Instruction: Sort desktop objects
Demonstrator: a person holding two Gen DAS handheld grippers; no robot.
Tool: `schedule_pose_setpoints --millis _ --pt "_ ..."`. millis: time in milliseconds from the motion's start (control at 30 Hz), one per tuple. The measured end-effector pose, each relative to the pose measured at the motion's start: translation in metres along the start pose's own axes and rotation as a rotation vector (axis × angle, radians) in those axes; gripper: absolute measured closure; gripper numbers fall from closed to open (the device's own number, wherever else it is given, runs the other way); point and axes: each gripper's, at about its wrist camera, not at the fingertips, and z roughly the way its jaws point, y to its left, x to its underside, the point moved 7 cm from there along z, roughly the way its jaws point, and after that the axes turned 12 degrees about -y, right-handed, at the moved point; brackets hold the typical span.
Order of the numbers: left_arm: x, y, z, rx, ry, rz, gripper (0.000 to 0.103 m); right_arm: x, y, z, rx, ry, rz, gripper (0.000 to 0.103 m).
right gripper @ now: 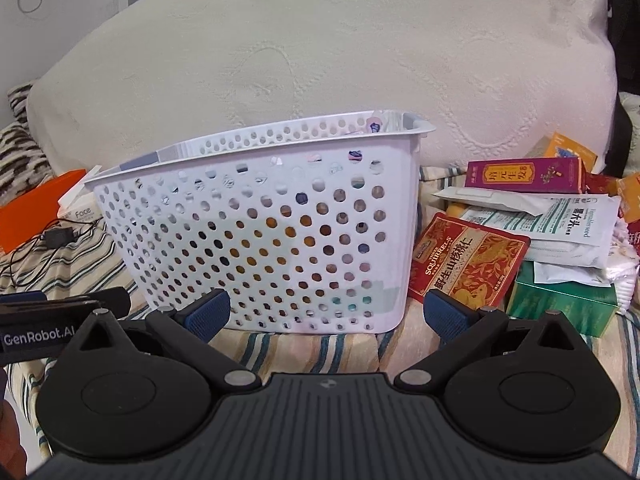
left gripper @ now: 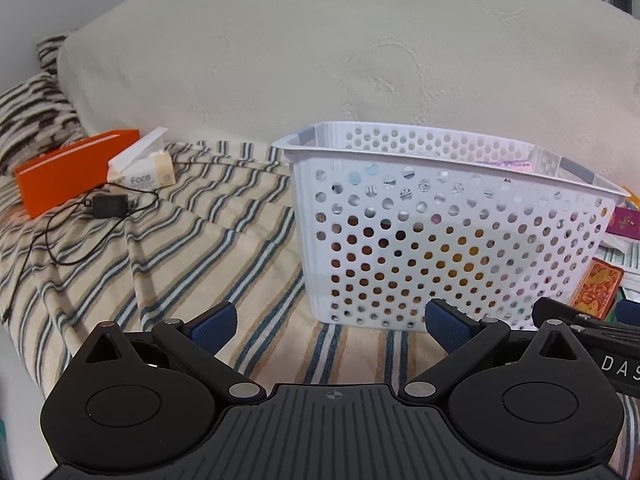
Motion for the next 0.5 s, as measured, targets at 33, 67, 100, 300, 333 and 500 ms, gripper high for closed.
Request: schedule_pose_setpoints --millis 33,67,100,300,333,500 --pt "0.0002 0.0 -0.0001 -0.002 0.0 0.0 0.0 0.0003 0.0005 -0.0002 -0.001 0.001 0.001 0.001" --pt "0.0001 0.0001 0.0 -0.003 0.0 0.002 0.0 0.0003 0.0002 -0.0001 -0.002 0.001 0.003 0.001" --pt "0.0002 0.0 -0.0002 -0.004 0.0 0.003 0.0 0.0002 0.0006 -0.0006 -0.001 0.0 0.003 0.001" --pt "0.0001 -0.0004 -0.0012 -0.014 -0.003 0.008 0.0 0.0003 0.0007 -0.0015 0.001 -0.002 0.004 0.001" --pt "0.0 -0.0001 -0.0016 -0.02 -0.006 0.01 0.0 0.0004 0.0001 -0.0012 -0.002 -0.001 0.002 0.001" --pt "-0.0006 0.0004 -0.0014 -0.021 -0.009 0.024 0.0 0.0004 0.0009 -0.0025 -0.004 -0.003 -0.001 0.001"
